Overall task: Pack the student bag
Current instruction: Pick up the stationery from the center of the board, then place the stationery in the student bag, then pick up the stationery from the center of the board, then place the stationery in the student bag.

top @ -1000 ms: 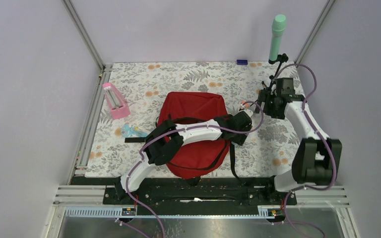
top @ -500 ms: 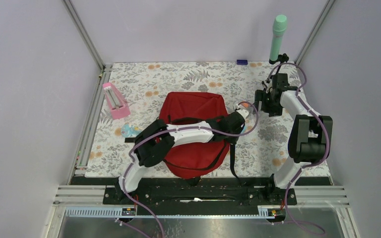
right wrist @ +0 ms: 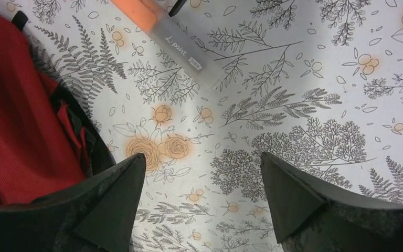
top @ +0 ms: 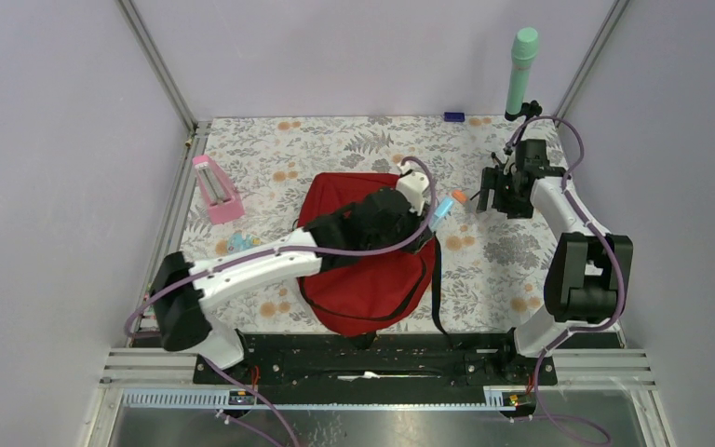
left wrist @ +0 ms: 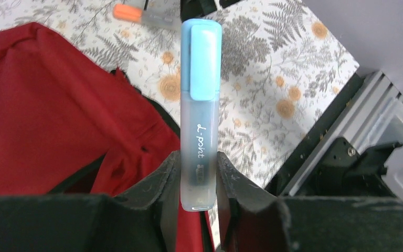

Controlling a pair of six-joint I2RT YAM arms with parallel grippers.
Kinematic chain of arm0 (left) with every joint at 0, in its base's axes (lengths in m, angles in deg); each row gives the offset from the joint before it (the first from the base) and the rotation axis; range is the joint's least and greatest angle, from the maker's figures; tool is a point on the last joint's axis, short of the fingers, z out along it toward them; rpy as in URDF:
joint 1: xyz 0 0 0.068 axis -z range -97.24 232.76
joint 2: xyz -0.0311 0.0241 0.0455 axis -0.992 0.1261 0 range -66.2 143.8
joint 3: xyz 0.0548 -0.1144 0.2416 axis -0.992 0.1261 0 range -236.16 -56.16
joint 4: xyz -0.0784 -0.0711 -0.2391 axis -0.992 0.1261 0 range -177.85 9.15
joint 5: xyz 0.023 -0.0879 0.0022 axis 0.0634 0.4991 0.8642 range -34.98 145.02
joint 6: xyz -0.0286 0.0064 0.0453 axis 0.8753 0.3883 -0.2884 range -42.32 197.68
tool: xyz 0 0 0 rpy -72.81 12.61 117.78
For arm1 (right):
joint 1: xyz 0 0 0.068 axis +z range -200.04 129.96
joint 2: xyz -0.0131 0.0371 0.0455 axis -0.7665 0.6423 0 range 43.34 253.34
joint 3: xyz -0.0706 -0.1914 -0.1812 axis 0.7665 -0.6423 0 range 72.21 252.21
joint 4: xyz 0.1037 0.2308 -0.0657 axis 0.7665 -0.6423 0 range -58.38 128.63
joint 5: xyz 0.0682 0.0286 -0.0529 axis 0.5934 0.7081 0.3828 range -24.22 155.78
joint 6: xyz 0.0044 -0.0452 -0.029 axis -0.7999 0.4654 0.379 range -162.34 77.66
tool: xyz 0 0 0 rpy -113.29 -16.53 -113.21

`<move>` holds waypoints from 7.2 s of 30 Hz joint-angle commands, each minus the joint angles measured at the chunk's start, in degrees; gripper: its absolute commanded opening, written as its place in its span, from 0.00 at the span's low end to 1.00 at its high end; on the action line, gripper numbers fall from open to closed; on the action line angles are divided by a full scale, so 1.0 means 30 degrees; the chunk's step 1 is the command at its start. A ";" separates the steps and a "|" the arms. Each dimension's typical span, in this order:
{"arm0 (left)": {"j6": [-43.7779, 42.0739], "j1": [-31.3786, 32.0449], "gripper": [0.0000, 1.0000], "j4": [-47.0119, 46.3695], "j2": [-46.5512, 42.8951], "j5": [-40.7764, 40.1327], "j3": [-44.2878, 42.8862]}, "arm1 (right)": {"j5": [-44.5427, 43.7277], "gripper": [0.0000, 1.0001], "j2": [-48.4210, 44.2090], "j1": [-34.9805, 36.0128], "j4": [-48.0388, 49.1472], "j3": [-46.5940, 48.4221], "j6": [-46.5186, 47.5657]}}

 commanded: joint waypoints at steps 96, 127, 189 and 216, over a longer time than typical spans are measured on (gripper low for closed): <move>-0.9728 -0.5110 0.72 0.5427 -0.5876 0.5788 0.1960 | 0.2276 0.86 -0.5022 0.0970 0.2123 -0.2229 0.2263; -0.8219 -0.8335 0.87 0.3492 -1.0661 0.7267 0.4936 | 0.0751 0.76 0.5276 0.1630 0.0424 0.3085 1.2116; -0.8253 -0.8778 0.94 0.5632 -0.5674 0.2678 0.4247 | 0.6406 0.00 -0.5464 0.7248 0.0294 -0.2995 0.1185; -0.7390 -0.8808 0.27 0.6604 -0.0856 0.4908 0.1884 | 1.0445 0.00 -0.9354 1.1854 0.0336 -0.5554 -0.9005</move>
